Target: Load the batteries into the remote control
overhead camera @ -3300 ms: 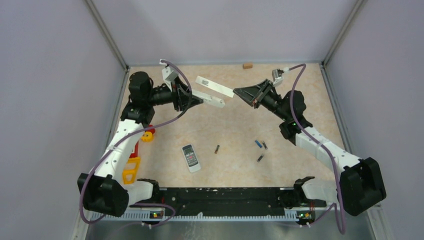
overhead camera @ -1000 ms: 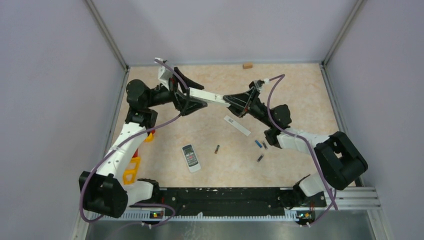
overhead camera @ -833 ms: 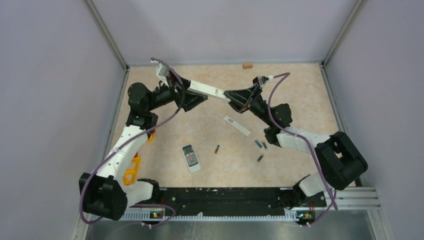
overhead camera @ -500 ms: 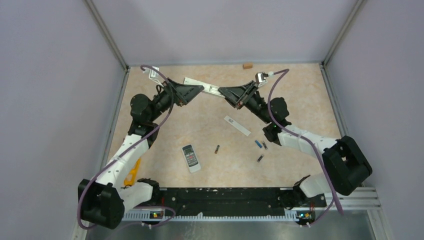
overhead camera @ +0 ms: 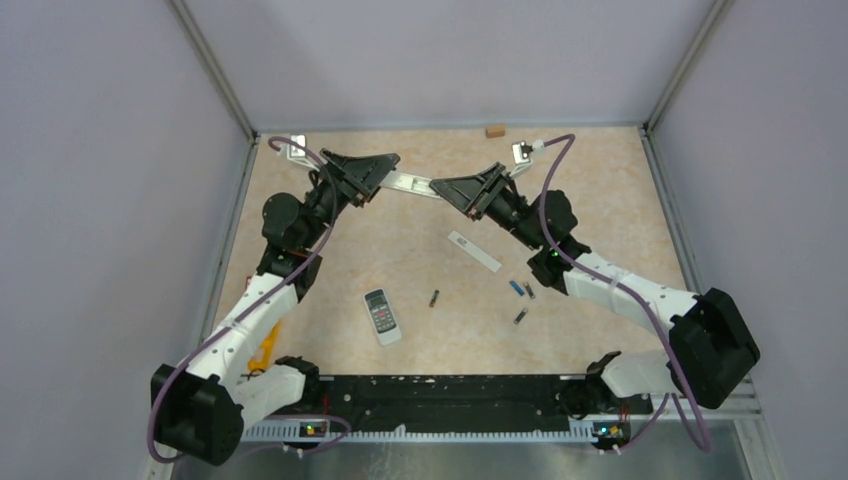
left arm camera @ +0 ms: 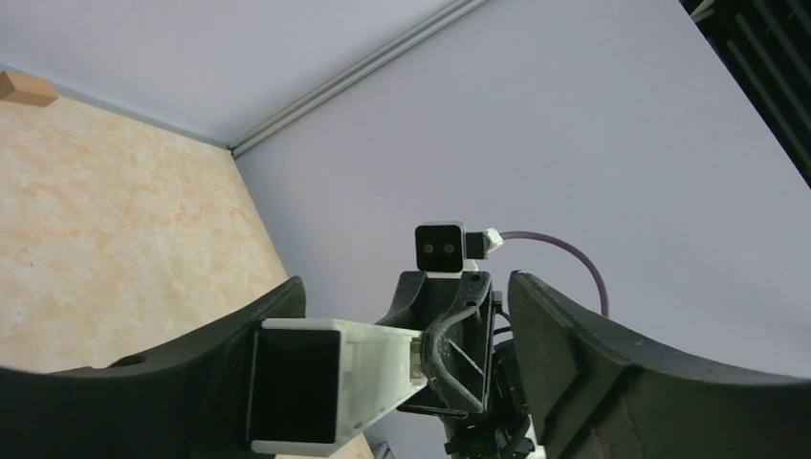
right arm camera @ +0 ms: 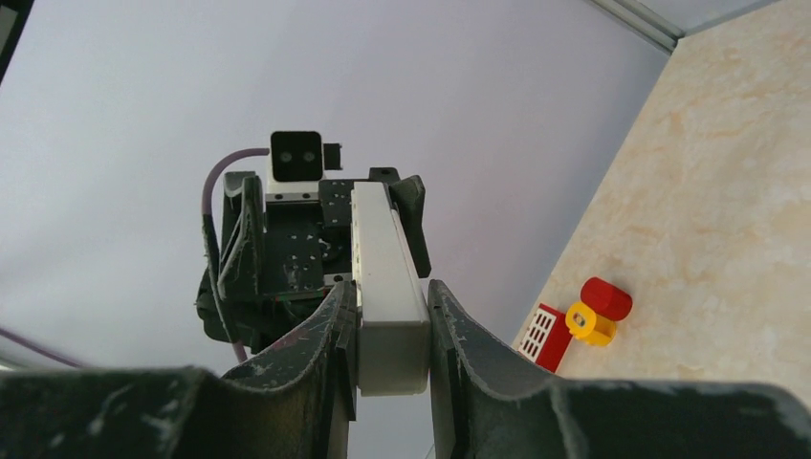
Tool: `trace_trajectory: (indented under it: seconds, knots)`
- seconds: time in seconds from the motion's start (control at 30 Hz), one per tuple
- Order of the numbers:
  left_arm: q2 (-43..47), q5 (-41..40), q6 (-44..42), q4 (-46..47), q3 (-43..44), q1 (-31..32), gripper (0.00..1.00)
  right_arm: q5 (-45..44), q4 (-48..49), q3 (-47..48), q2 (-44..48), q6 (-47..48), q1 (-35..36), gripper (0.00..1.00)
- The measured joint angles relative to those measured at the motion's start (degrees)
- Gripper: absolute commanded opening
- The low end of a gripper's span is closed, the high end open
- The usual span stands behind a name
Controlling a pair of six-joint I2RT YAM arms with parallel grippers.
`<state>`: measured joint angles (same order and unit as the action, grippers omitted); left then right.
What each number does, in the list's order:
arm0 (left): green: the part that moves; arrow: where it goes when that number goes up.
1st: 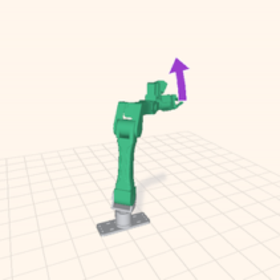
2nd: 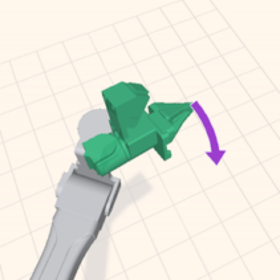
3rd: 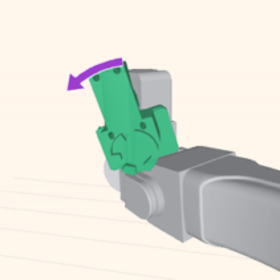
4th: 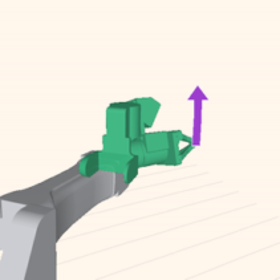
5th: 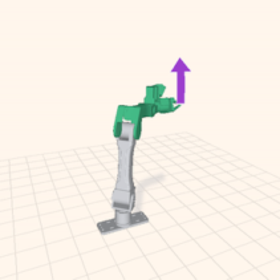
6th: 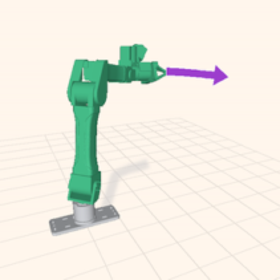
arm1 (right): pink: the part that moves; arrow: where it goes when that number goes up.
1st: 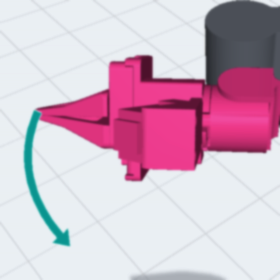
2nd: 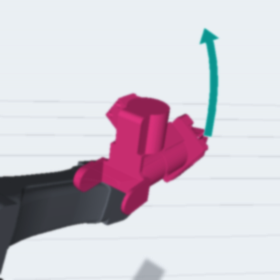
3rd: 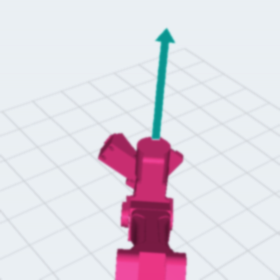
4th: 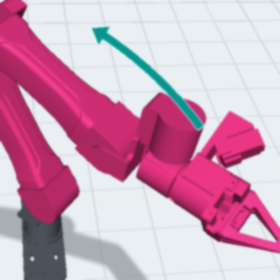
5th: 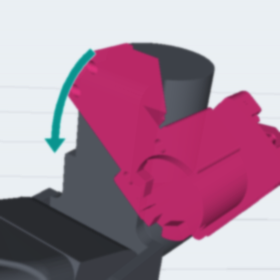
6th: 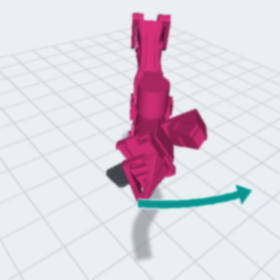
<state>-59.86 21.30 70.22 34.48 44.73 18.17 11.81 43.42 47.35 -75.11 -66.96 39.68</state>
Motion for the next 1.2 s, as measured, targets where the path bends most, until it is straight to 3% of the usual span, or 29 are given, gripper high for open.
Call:
trace_trajectory:
  seconds: [0.3,0.4,0.5,0.6,0.8,0.9,1.0,1.2]
  knots:
    - [-0.9,-1.5,0.4,-0.6,-0.5,0.0,0.23,0.1,0.5,0.0,0.0,0.6,0.1,0.02]
    - [-0.9,-1.2,1.1,0.9,-0.7,0.2,0.0,0.4,-1.2,0.0,0.0,-0.1,0.1,0.24]
    - [-0.9,-0.8,-0.4,1.6,-0.7,0.2,0.0,0.6,-1.5,0.0,0.1,0.0,0.1,0.7]
    - [-1.2,1.6,-5.8,1.5,-0.7,0.3,0.0,0.4,-4.5,0.0,0.4,2.5,-0.2,0.79]
    - [-4.6,11.2,-24.3,-9.4,4.2,-0.3,0.0,-0.2,-21.3,0.0,8.2,14.4,-3.3,0.75]
    - [-5.2,13.2,-33.1,-16.4,6.1,-0.4,0.0,-3.2,-32.7,1.6,13.1,21.2,-4.1,0.6]
    - [-5.1,11.7,-39.8,-22.9,6.8,-0.6,0.0,-5.8,-42.8,4.6,13.8,25.9,-4.1,0.5]
    - [-4.9,2.0,-46.9,-33.5,8.2,-1.7,0.0,-12.6,-55.2,5.7,5.3,28.4,0.8,0.46]
